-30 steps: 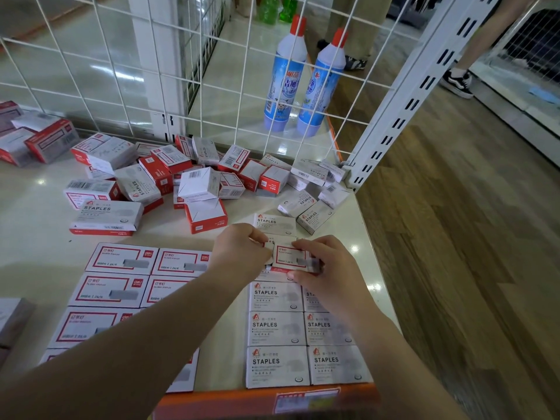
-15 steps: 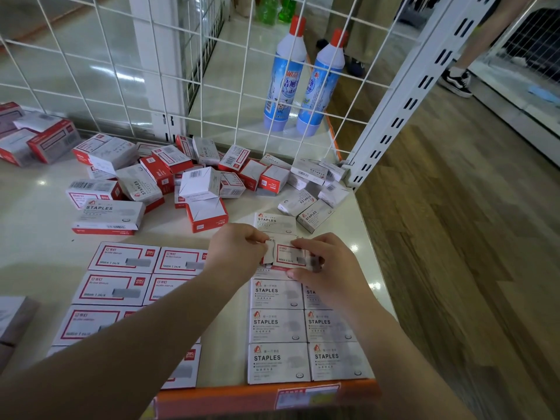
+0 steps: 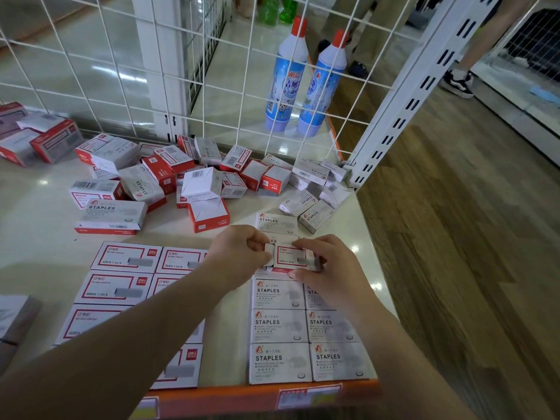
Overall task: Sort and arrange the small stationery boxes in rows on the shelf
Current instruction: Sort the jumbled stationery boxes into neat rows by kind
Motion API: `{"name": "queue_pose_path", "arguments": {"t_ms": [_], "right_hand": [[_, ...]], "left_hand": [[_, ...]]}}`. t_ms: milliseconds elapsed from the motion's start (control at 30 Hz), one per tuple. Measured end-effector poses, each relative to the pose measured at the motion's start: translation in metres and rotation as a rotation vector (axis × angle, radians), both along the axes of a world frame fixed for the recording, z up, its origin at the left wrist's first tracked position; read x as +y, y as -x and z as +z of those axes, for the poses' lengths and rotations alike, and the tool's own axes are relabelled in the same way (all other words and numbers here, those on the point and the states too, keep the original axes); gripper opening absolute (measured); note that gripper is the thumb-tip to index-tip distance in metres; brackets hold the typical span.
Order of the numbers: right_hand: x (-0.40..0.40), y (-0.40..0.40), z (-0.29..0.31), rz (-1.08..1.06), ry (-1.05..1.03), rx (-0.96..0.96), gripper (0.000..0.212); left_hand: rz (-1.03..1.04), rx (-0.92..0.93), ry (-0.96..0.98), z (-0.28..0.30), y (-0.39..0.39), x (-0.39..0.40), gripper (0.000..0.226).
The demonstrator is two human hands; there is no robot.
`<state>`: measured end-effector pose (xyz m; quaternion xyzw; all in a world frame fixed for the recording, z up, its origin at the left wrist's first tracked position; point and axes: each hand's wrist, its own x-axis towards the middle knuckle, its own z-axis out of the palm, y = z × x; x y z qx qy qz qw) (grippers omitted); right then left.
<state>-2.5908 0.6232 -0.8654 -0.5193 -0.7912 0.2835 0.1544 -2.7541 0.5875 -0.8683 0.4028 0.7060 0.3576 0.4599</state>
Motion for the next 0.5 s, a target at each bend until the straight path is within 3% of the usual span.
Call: {"name": "queue_pose_path", "arguments": {"t_ms": [500], "right_hand": [[0.0002, 0.0003, -0.0049, -0.001, -0.022, -0.009, 0.048]], "left_hand": [[-0.018, 0.081, -0.049, 0.0004, -0.0062, -0.0035, 0.021]]}}
